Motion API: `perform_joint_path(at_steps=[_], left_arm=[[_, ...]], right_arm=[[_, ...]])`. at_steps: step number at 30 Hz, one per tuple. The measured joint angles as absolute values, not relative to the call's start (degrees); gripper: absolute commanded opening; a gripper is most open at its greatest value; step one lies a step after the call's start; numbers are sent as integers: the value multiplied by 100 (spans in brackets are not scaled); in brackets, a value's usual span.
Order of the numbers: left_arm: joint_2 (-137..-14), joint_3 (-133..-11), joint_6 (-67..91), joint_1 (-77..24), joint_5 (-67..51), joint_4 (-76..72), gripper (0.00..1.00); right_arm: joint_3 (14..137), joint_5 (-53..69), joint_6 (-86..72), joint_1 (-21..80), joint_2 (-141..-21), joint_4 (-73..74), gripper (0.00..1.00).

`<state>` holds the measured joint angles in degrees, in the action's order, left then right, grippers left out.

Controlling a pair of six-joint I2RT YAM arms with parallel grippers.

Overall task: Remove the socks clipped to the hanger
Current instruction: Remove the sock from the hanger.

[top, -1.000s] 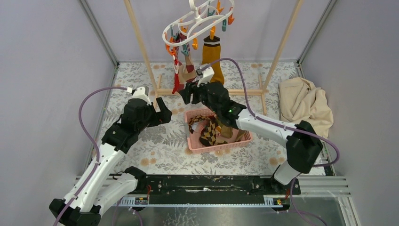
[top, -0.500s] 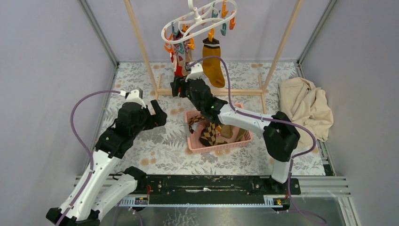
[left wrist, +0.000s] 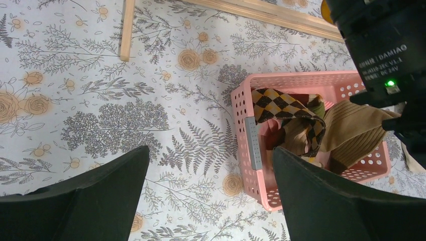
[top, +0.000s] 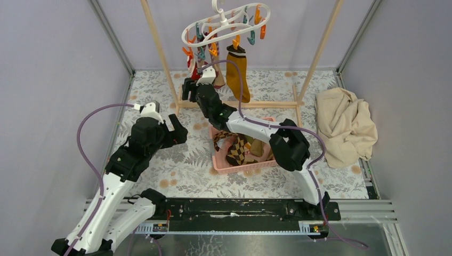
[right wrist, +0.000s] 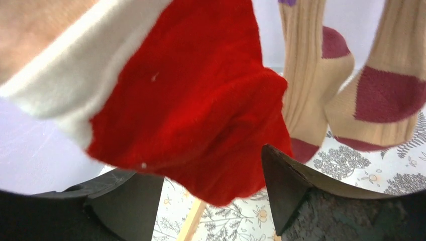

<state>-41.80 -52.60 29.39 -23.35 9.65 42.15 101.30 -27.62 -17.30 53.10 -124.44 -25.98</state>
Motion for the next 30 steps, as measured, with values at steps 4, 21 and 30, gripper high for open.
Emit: perform_joint_path(at_steps=[4,21,30], left_arm=[[-4117,-5260,2934,-2333,1011,4254,99],[-4287,-5258,2893,-2333,1055,4248,99],[-4414,-5260,2880,-2333,1009,4195,99]], right_arm=[[10551,-2926,-1739,5310,-12691,-2495,61],[9507,-2576,-1702,5282,-11987,-2519,0],[8659,-1398,-1890,5133,-10460,-2515,0]])
